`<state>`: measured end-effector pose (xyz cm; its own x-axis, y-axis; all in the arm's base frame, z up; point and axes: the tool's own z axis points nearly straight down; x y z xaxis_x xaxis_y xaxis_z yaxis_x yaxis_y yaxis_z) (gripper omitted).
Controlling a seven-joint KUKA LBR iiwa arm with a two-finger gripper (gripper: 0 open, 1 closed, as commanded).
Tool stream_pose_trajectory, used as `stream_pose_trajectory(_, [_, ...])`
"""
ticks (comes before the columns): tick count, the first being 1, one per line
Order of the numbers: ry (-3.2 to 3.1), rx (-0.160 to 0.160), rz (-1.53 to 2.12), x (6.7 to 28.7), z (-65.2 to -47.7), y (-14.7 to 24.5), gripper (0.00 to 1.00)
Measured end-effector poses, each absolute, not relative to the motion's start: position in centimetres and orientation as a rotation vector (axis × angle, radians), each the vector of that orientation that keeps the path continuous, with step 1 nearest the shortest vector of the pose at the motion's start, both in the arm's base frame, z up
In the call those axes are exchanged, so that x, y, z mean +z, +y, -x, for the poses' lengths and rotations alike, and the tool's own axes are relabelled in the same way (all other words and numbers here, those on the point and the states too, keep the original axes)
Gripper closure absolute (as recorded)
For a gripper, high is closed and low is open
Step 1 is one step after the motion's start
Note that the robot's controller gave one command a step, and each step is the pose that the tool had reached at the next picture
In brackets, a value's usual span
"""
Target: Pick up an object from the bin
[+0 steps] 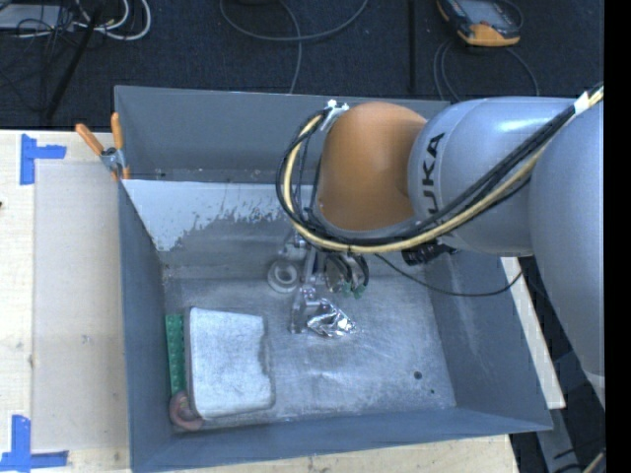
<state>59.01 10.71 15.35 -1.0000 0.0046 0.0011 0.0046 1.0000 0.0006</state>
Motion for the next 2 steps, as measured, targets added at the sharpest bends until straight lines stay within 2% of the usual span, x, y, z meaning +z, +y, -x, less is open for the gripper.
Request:
stream_pose_trajectory(1, [-3.121, 0.004, 0.288, 10.3, -52.5, 5.0, 0.0])
stream_pose_trajectory(2, [-3.129, -0.003, 0.308, 7.3, -56.0, 0.5, 0.0])
